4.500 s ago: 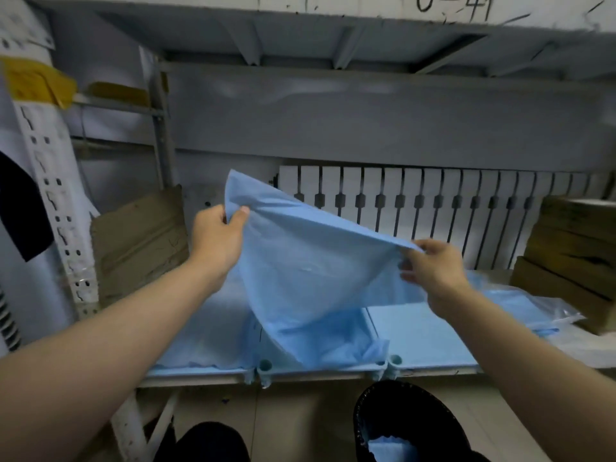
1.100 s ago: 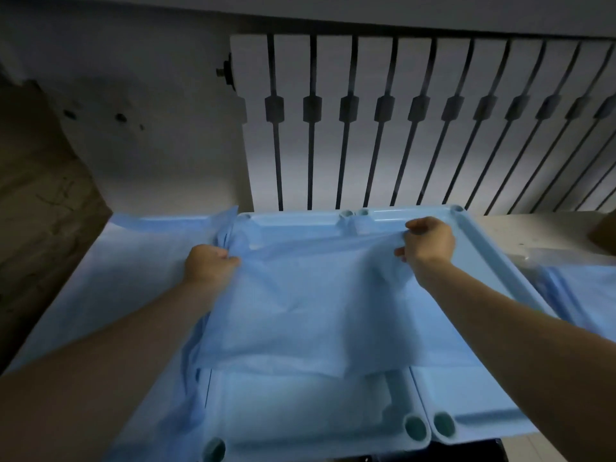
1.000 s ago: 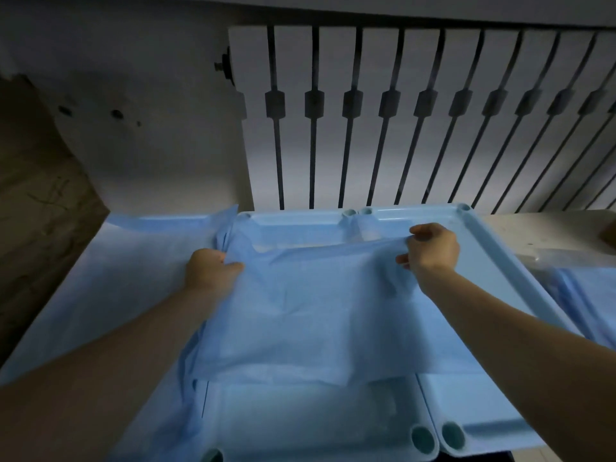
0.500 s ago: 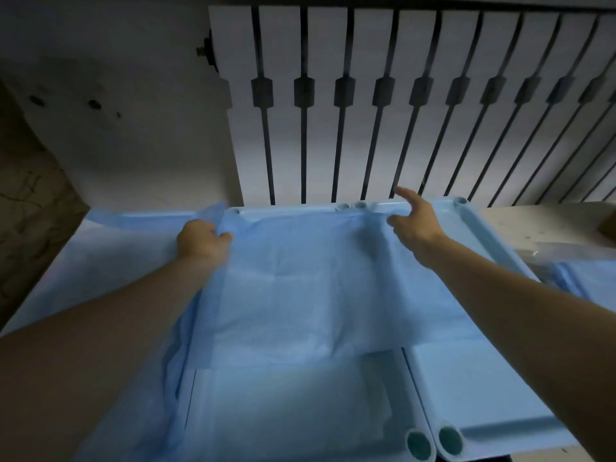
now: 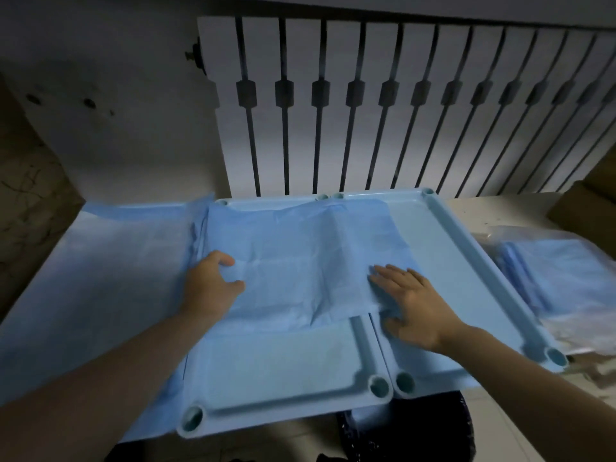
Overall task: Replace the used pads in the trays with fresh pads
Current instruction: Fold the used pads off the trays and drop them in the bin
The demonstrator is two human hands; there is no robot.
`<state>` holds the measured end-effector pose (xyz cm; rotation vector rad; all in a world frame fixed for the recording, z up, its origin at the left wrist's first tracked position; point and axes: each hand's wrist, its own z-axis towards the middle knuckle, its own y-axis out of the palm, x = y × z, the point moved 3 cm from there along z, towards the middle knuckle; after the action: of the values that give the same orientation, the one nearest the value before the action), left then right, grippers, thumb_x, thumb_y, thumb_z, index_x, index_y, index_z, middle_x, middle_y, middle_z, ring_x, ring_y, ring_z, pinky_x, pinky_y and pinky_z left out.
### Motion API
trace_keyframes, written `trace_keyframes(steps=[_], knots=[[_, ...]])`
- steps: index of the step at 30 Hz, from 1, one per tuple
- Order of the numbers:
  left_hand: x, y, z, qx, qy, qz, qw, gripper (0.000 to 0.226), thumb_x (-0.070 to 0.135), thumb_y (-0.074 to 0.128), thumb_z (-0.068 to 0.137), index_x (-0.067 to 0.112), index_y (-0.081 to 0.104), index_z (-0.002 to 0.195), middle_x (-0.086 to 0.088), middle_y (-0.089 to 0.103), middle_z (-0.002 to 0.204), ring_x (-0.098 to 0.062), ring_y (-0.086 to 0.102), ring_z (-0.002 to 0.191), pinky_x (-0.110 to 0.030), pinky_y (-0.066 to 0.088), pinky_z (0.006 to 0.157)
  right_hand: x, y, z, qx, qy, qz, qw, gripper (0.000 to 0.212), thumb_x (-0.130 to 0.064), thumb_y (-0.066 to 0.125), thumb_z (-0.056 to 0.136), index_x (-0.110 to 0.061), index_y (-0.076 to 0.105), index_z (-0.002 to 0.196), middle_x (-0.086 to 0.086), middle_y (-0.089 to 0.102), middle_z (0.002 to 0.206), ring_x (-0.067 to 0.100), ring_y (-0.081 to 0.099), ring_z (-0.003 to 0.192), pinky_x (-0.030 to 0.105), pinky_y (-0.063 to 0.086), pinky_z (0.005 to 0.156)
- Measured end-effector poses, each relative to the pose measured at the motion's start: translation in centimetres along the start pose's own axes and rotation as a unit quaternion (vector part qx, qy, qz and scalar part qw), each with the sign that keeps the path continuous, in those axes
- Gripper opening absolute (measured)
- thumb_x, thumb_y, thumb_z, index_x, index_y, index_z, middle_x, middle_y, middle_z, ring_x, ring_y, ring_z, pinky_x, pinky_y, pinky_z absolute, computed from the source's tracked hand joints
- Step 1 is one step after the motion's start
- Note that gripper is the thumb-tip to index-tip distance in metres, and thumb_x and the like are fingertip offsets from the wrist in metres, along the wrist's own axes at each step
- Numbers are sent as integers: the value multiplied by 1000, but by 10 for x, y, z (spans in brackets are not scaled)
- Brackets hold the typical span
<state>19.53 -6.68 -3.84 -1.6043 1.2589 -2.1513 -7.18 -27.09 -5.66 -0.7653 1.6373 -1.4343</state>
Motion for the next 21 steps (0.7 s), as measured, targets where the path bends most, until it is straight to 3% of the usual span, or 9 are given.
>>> trace_keyframes(steps=[2,5,8,11,14,16,18,19,21], knots=[[-2,1,-8,-8,-1,14,1000,29,6,80,70,8,68,96,-15,68,85,-26,57,67,-25,40,66,3,5,-6,20,-18,-118,993,72,-34,48,69,-6,55,135,12,50,143,31,49,131,43,32,113],[-1,0,-15,-19,-7,34,999,39,5,80,70,4,68,108,-19,67,107,-31,63,91,-28,44,81,6,8,-13,52,-8,-257,965,49,-14,42,73,4,70,108,22,65,117,38,65,103,49,50,94],[2,1,-21,-35,-11,46,998,55,1,77,72,0,60,125,-18,59,127,-31,57,114,-29,39,99,12,0,-23,53,23,-323,944,32,0,62,53,4,73,83,21,66,89,36,64,73,45,53,79],[7,7,-32,-60,-15,38,997,58,0,75,74,4,58,129,-17,59,127,-30,58,112,-27,41,94,25,-12,-44,34,59,-301,951,24,8,68,33,0,65,55,17,56,57,31,55,48,41,50,61],[14,20,-42,-90,-17,12,996,60,-1,75,73,7,57,130,-16,57,127,-29,57,111,-27,42,91,42,-13,-63,-5,89,-274,957,29,2,78,29,-12,55,41,9,51,44,25,52,40,32,43,57],[17,27,-47,-104,-32,-30,994,64,-4,75,72,9,55,131,-16,56,126,-29,56,112,-29,43,91,41,-18,-74,-11,93,-286,954,27,-7,81,36,-15,57,44,6,55,49,25,56,45,32,42,59],[14,29,-51,-115,-60,-73,989,65,-3,77,72,10,53,130,-14,55,122,-30,57,110,-32,46,90,37,-24,-81,-40,120,-291,948,9,-15,67,70,-17,67,79,4,65,84,24,63,80,36,40,76],[12,29,-54,-117,-75,-81,987,62,-2,78,72,12,52,127,-13,56,118,-31,58,106,-35,49,89,40,-26,-82,-35,130,-295,946,19,-13,53,81,-18,64,96,2,63,101,22,60,96,34,37,84],[7,27,-60,-109,-94,-85,986,56,2,79,71,13,52,119,-15,59,109,-32,61,96,-38,52,84,36,-28,-79,-38,137,-282,949,30,-9,43,85,-20,60,108,-1,59,112,21,56,105,31,34,88]])
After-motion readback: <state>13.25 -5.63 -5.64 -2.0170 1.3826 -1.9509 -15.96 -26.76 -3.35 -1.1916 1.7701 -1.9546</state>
